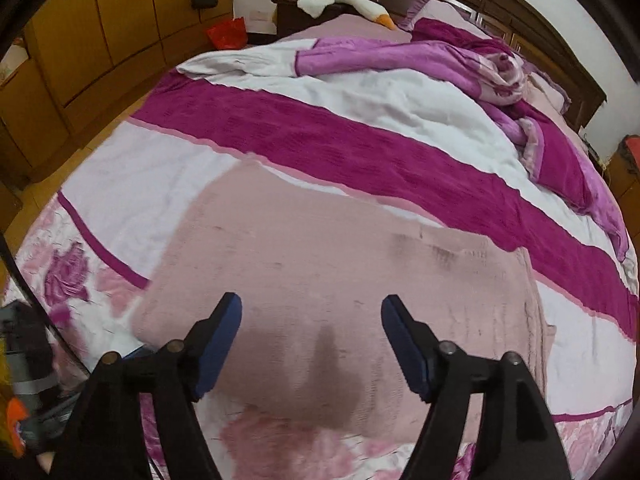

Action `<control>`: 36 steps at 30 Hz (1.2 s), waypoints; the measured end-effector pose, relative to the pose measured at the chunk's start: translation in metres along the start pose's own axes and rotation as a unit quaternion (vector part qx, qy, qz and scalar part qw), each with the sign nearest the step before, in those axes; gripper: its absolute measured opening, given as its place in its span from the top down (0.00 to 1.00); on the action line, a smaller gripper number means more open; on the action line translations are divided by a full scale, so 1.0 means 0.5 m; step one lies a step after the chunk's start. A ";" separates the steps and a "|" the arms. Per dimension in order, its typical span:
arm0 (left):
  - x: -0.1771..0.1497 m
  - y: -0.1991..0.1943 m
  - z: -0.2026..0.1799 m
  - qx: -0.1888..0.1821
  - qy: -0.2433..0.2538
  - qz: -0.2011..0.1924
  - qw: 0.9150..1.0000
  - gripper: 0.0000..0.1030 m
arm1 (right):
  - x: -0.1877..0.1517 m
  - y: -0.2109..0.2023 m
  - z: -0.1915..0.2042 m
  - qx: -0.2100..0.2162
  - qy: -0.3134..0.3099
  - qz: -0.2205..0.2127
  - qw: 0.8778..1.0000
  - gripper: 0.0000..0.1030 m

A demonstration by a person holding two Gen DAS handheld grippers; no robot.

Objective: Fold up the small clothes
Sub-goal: 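Grasp the folded cardigan edge with the left tool while the right tool grasps beside it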

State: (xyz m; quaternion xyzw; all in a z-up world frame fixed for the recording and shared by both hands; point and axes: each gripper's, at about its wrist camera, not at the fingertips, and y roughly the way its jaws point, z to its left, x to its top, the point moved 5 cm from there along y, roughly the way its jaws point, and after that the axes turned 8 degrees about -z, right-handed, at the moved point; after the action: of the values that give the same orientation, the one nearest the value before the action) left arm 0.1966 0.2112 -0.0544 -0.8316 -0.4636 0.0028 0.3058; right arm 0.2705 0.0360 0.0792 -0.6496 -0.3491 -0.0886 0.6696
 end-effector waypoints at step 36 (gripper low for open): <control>-0.004 0.097 -0.043 0.008 -0.042 -0.026 0.999 1.00 | 0.110 0.381 0.284 -0.222 -0.126 0.225 0.940 0.34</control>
State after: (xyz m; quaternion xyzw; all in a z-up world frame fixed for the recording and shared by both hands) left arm 0.2390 0.1800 -0.0624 -0.8160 -0.4973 0.0337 0.2928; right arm 0.3702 0.2135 -0.0553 -0.8493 -0.2468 0.0719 0.4611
